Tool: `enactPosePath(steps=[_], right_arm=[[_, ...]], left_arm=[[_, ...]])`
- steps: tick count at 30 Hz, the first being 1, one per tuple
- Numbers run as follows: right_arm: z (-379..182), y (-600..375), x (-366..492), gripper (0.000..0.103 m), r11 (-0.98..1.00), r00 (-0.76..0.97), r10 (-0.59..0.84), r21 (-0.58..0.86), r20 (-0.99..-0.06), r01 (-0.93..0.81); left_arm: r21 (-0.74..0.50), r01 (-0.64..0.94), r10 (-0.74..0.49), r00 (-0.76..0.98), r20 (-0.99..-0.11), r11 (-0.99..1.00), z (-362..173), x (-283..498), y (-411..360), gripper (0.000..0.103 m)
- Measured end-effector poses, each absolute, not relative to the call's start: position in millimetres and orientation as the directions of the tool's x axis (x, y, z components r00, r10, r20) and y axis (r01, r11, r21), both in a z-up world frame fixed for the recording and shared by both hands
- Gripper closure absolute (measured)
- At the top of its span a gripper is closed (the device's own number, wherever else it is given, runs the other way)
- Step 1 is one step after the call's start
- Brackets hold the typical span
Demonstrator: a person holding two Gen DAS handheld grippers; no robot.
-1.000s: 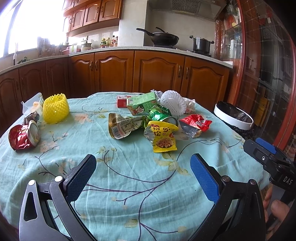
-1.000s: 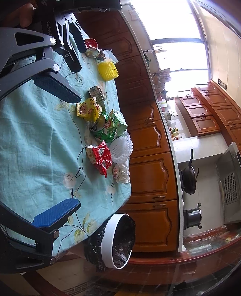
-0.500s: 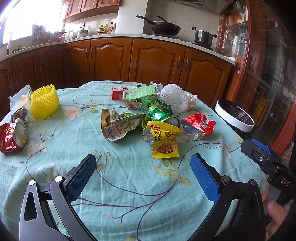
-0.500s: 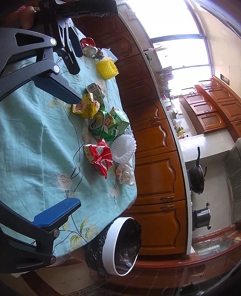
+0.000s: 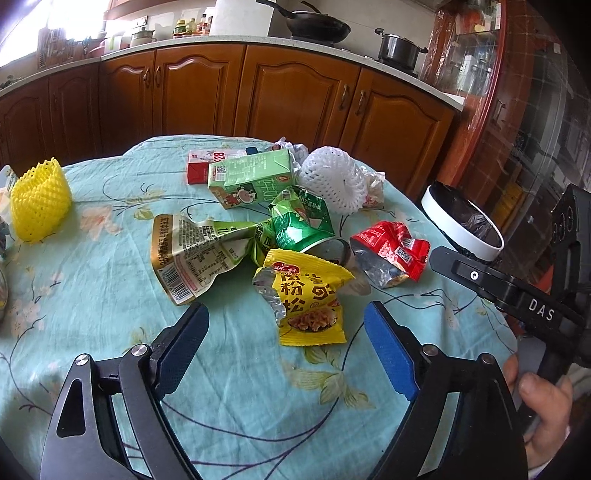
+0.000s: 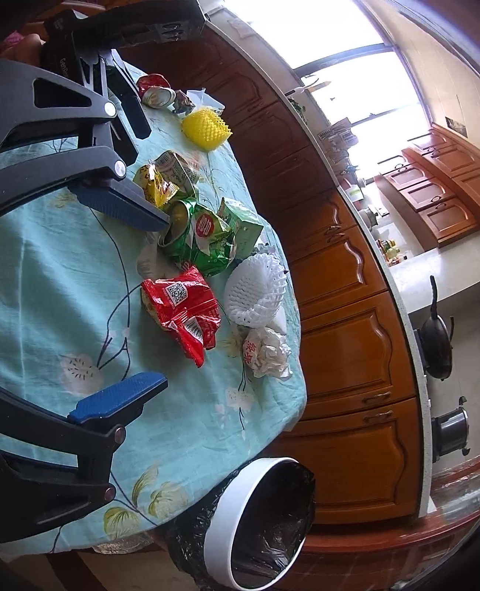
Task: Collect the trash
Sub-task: 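Grasp the red snack bag with the right tool while the left tool grasps the yellow snack bag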
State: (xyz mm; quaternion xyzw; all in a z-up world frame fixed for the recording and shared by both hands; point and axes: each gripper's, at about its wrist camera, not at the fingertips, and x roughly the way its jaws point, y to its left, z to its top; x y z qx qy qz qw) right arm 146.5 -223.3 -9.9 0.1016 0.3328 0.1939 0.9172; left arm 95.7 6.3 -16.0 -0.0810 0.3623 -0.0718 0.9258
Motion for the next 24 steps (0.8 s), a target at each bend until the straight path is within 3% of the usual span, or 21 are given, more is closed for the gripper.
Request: enactPosePath(steps=[7,9,12,14,16,24], right_arm=[[-26.4,-217.5,176.3,0.027,0.891,0.632,0.446,0.377,-0.633,-0.252],[-32.2,-215.5,183.8,0.029,0.888,0.609,0.452,0.391,-0.651,-0.241],[-39.5,-214.6,193.0,0.041,0.877,0.584,0.471,0.423,-0.661,-0.229],[-41.9,-216.0,197.5,0.054,0.873,0.578,0.476,0.434,-0.663,-0.22],[-42.5,-218.1,199.3,0.074,0.867,0.576,0.485,0.445,-0.658,-0.223],[-29.3,-225.2,188.5,0.077,0.865,0.61,0.49,0.433,-0.622,-0.254]], left_arm=[[-0.225,0.099,-0.23,0.685,-0.692,0.969,-24.0,113.6,2.8,0.034],[-0.226,0.109,-0.239,0.674,-0.699,0.968,-26.5,117.1,0.7,0.046],[-0.246,0.129,-0.269,0.653,-0.708,0.961,-30.2,122.0,-0.4,0.067],[-0.252,0.135,-0.278,0.651,-0.707,0.958,-30.6,122.0,-0.8,0.069],[-0.255,0.143,-0.285,0.653,-0.702,0.956,-29.8,119.7,-1.5,0.071],[-0.28,0.188,-0.333,0.647,-0.686,0.942,-17.9,108.7,-6.7,0.078]])
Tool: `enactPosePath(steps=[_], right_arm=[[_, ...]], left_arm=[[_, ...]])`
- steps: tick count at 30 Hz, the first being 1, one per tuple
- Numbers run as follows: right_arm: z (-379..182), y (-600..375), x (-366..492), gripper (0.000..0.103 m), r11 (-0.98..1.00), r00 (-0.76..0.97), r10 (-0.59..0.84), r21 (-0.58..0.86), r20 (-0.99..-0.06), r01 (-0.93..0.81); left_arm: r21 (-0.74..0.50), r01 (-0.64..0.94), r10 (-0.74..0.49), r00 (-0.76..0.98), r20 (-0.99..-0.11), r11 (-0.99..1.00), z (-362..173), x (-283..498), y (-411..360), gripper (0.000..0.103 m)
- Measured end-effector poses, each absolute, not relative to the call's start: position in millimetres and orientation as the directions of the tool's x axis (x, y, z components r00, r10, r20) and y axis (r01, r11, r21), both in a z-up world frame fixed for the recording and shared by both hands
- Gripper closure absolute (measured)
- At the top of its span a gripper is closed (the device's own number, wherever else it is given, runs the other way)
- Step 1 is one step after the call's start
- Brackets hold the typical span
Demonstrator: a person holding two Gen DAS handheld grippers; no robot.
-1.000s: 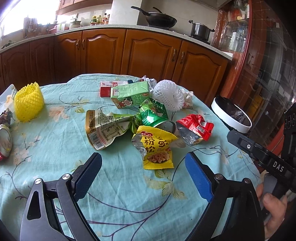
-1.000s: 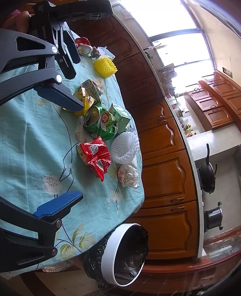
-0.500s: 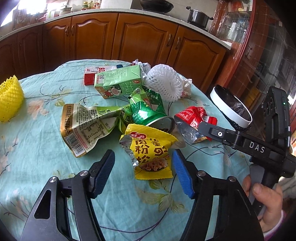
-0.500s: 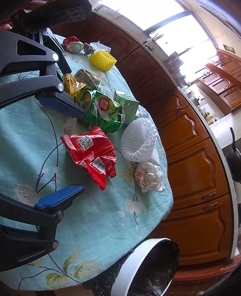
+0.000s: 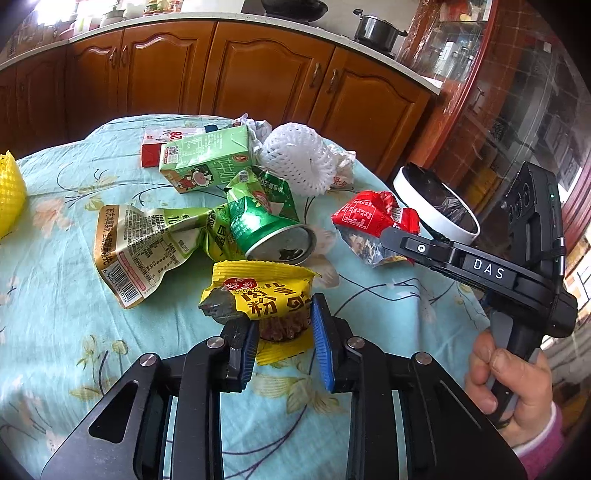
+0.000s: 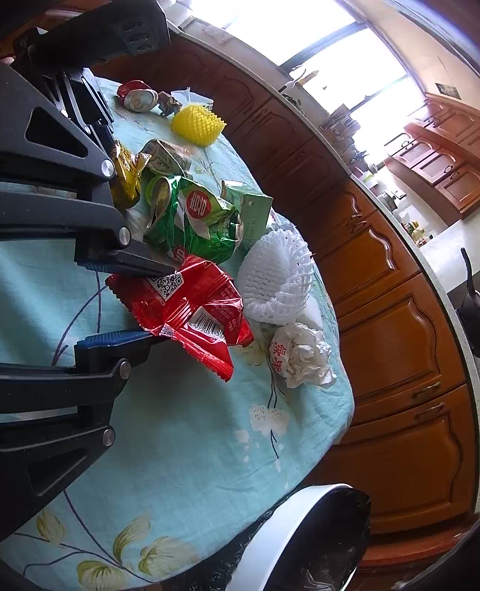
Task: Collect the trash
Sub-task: 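Grasp the red snack bag with the right tool while the left tool grasps the yellow snack bag, then carry both held bags over the white bin with both tools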
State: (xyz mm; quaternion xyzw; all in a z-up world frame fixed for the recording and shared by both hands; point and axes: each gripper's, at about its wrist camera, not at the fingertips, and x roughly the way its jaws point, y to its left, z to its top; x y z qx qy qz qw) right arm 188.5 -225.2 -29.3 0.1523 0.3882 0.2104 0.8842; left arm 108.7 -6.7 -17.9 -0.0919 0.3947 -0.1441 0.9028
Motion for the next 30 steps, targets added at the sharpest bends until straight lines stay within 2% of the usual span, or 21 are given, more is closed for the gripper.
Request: enactPosePath(steps=[11,13,16,30], right_arm=[[-6.3,-268.7,172.1,0.077,0.876,0.67,0.455,0.43,-0.586,-0.219],[-1.3,-279.7,170.1,0.077,0.881,0.687,0.441,0.426,-0.578,-0.207],[7.3,-294.4,166.6,0.077,0.888,0.71,0.421,0.417,-0.565,-0.195],[22.2,-345.2,160.5,0.077,0.902,0.769,0.355,0.409,-0.531,-0.134]], left_arm=[[-0.295,0.275,-0.404,0.642,-0.651,0.915,9.8,123.5,-35.5,0.086],[-0.294,0.297,-0.418,0.637,-0.648,0.909,13.7,127.2,-43.9,0.098],[-0.286,0.326,-0.433,0.633,-0.642,0.901,18.5,130.7,-57.0,0.102],[-0.241,0.439,-0.484,0.611,-0.626,0.866,40.8,157.9,-114.4,0.102]])
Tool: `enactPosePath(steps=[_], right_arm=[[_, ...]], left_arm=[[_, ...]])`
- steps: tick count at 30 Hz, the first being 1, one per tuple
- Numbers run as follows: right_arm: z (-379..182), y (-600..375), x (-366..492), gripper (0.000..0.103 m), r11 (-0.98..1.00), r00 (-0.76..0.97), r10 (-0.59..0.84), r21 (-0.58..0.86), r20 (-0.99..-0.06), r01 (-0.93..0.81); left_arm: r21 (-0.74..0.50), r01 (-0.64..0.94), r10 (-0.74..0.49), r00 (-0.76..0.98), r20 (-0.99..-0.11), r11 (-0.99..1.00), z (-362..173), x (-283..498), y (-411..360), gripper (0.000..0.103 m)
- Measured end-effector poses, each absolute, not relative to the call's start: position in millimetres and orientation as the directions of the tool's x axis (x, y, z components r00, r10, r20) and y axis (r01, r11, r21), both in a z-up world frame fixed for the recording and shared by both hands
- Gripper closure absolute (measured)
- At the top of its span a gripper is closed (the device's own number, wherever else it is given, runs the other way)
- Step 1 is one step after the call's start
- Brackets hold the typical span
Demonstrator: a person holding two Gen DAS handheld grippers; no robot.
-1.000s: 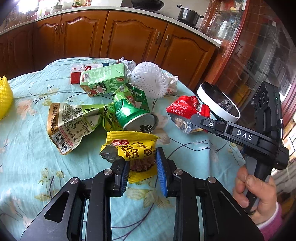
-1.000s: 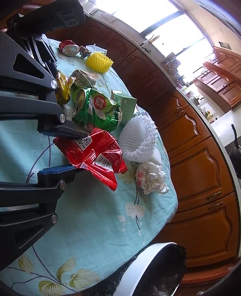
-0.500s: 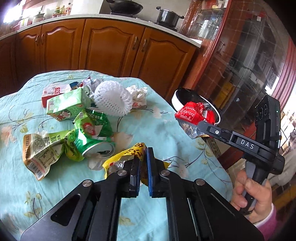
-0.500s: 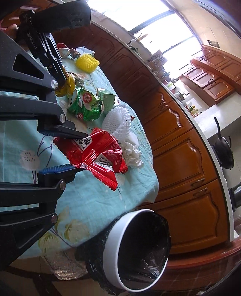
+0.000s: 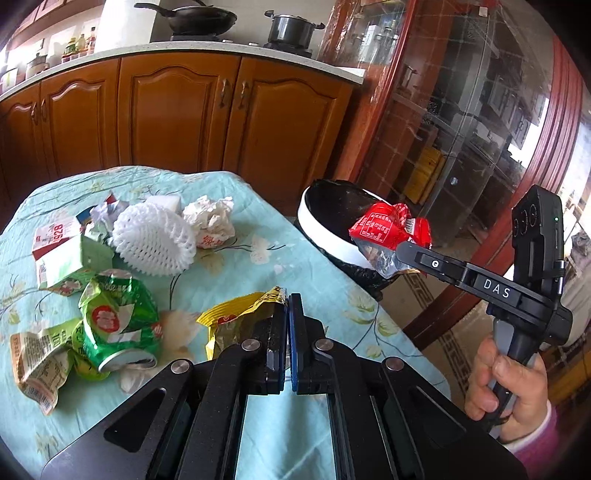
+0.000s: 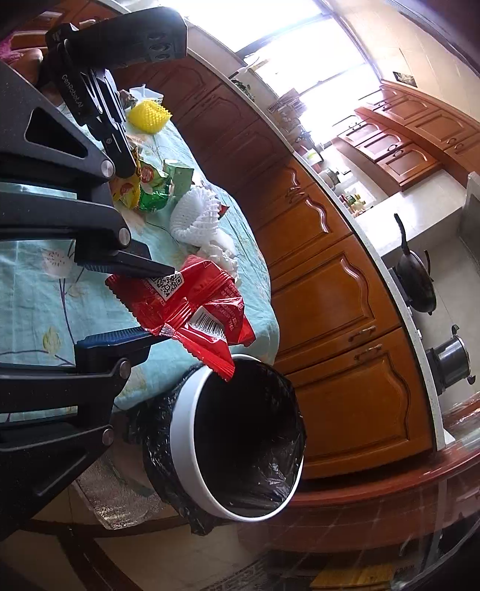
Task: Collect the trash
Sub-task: 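Carry both held bags over the white bin with both tools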
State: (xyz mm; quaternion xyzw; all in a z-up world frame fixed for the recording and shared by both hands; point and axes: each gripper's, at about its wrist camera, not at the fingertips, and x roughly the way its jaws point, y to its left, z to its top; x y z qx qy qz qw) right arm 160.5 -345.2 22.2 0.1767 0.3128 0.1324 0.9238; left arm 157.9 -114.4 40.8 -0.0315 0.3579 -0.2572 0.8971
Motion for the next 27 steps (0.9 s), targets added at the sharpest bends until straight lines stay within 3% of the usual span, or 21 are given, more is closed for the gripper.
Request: enactPosePath(steps=[13,27], right_arm=[[31.2,-402.0,181.7,0.077,0.933,0.795,0.245,0.358,-0.554,-0.038],[30.2,-445.7,227.3,0.077,0.963,0.76,0.169,0.27,-0.627,0.008]], left_arm=[[-0.235,0.569,-0.575,0.543,-0.612,0.788,71.9,212.6,-193.5,0.102],[-0.247,0.627,-0.601,0.446,-0.663,0.739,69.6,278.5,-270.9,0.102]])
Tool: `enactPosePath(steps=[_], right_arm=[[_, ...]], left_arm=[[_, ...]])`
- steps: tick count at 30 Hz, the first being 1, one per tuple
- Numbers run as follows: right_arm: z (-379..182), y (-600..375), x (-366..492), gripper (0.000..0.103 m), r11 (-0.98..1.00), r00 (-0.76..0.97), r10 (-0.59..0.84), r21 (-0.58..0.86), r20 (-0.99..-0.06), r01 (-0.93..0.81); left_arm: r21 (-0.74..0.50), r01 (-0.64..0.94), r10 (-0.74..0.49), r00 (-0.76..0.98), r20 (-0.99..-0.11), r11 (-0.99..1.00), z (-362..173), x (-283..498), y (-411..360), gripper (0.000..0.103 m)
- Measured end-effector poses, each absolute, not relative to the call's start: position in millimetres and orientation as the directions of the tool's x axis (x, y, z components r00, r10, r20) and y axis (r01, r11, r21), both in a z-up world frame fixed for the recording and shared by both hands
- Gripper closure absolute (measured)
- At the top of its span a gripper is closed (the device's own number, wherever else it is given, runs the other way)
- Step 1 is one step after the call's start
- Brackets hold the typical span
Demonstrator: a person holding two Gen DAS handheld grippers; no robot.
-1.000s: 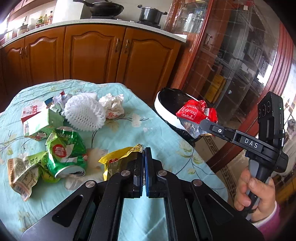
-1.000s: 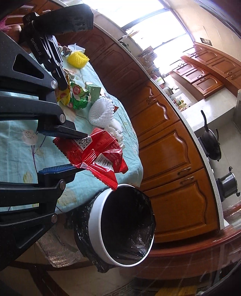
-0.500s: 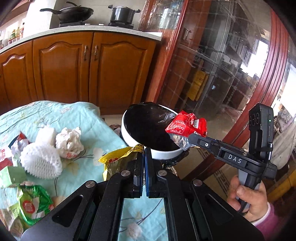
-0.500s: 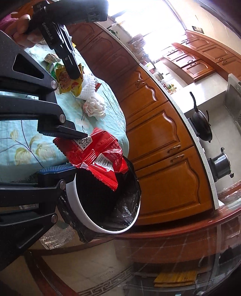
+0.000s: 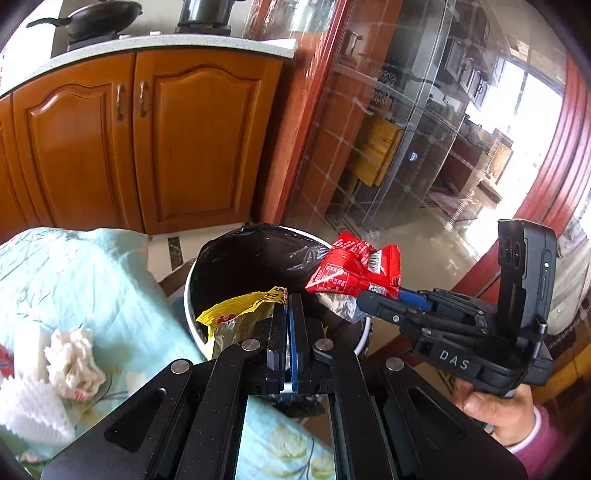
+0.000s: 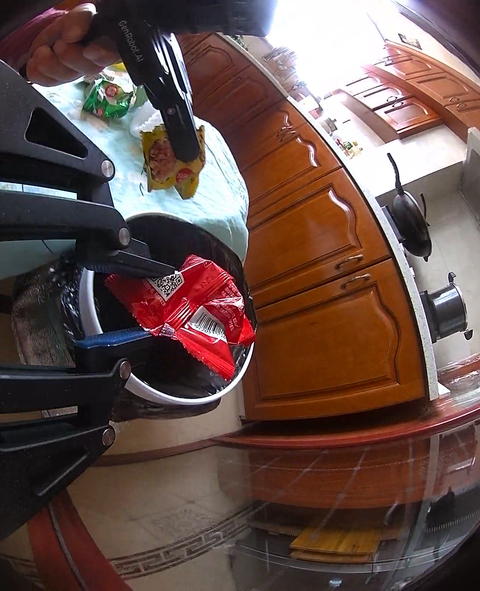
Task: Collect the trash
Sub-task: 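Carry both held bags over the white bin with both tools, then open both tools to drop the red and yellow bags into the bin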
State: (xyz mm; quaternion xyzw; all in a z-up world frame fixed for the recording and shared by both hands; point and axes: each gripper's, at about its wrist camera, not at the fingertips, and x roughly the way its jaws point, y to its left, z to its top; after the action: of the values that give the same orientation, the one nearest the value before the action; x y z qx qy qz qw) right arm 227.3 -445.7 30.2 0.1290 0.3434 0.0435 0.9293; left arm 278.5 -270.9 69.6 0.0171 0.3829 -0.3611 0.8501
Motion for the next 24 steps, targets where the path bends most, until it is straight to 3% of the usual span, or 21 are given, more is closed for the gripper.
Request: enactPosePath(steps=[14,16,18,20,24], right_arm=[[15.1,-459.3,261.1,0.077,0.98,0.689,0.15,0.2,-0.71,-0.007],[12.5,-458.9,264.4,0.077,0.981,0.677,0.15,0.194,-0.72,-0.012],[10.3,-457.0,267.1,0.073,0.981,0.667,0.153,0.191,-0.729,-0.017],[9.0,-456.4,270.0,0.07,0.981,0.662,0.153,0.191,-0.734,-0.015],[7.8,-456.9,266.8,0.06,0.98,0.665,0.156,0.201,-0.73,-0.008]], left_arm=[[-0.266,0.603,-0.556,0.363,-0.748,0.752,36.5,313.3,-298.7,0.101],[-0.275,0.596,-0.552,0.349,-0.757,0.755,33.9,315.3,-299.4,0.096],[-0.277,0.589,-0.546,0.345,-0.763,0.759,31.5,315.6,-297.7,0.076],[-0.276,0.587,-0.548,0.354,-0.758,0.761,31.4,313.2,-294.2,0.067],[-0.274,0.587,-0.55,0.364,-0.752,0.762,30.2,308.5,-286.3,0.067]])
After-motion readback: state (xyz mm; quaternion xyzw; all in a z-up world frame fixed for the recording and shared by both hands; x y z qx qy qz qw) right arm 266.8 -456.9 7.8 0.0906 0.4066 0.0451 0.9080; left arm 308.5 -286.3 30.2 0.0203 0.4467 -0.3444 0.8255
